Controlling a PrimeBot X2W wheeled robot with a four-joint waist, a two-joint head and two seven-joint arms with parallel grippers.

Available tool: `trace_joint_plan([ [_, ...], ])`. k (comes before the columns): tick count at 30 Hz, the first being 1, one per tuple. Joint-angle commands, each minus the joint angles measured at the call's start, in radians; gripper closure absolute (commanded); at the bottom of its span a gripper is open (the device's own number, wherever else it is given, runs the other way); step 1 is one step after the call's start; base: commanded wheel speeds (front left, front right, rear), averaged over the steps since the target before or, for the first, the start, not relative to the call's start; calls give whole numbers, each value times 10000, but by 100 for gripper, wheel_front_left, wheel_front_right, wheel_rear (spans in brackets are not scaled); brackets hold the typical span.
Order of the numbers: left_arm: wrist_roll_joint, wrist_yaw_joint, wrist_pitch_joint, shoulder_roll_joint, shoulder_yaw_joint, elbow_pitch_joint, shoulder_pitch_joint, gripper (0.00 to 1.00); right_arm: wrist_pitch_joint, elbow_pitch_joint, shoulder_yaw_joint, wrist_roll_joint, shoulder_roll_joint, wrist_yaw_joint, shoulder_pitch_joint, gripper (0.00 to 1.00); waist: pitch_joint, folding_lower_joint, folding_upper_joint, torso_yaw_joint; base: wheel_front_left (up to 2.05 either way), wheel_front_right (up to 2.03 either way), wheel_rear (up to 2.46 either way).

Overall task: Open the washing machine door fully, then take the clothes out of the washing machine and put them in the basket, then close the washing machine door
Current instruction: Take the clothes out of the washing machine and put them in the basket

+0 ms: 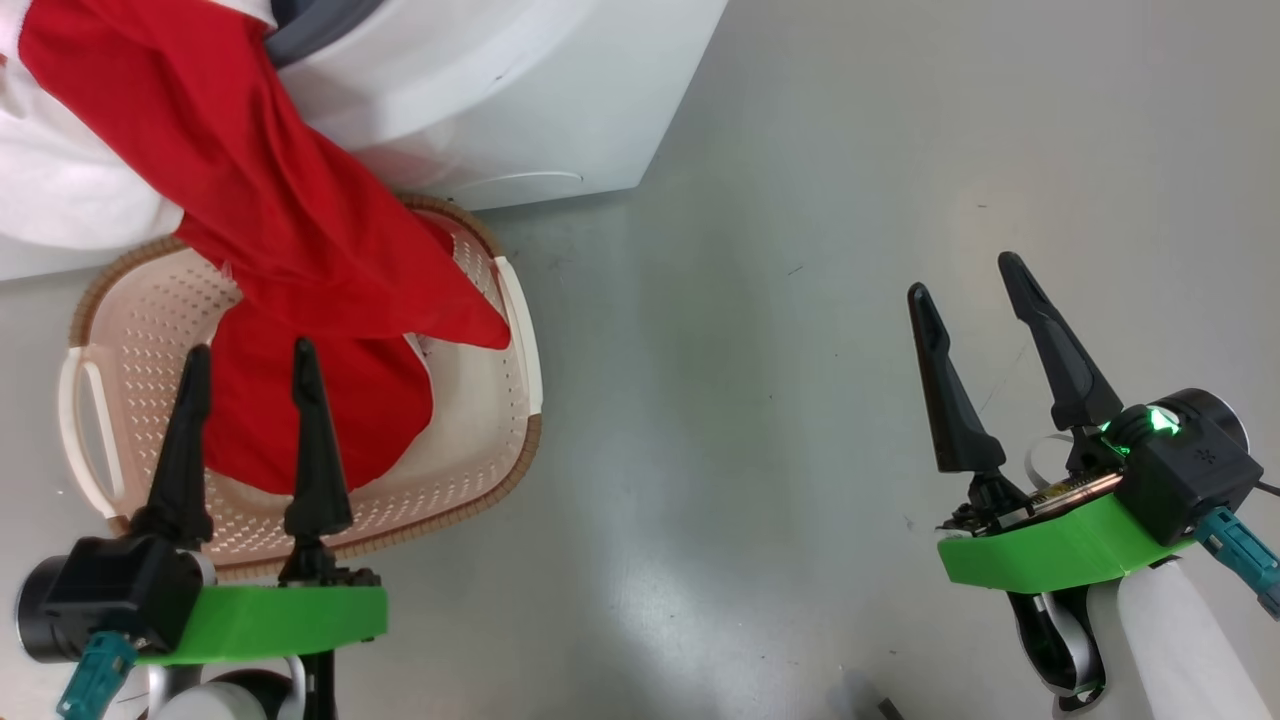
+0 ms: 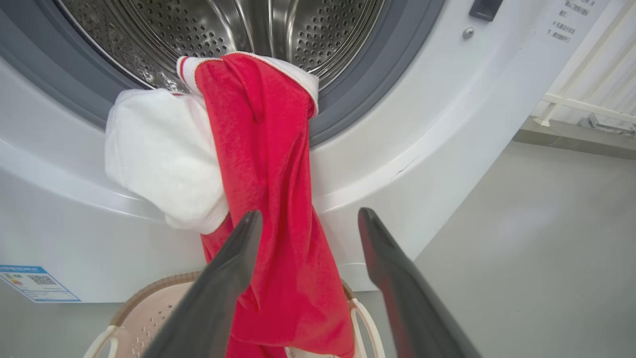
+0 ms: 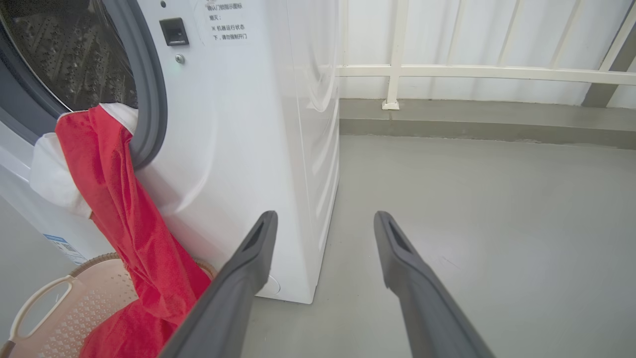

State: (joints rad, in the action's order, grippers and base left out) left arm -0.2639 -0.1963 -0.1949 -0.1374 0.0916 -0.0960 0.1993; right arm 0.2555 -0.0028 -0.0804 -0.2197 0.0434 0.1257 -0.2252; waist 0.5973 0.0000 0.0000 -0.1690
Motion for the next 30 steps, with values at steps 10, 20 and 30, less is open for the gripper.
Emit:
trace_joint_plan([
  [10,-87,-127,48,-187,-282,-293,-115,0,63,-266,-219,-52,68,50,173,0,12,0,0,-51,0,0,0],
  [20,-388,-111,-6,-222,-480,199,410,0,63,-236,-276,-82,68,50,146,0,20,0,0,-101,0,0,0],
  [30,-459,17,0,-484,-550,1165,1514,0,63,-189,-365,-116,68,50,142,0,-19,0,0,-279,0,0,0],
])
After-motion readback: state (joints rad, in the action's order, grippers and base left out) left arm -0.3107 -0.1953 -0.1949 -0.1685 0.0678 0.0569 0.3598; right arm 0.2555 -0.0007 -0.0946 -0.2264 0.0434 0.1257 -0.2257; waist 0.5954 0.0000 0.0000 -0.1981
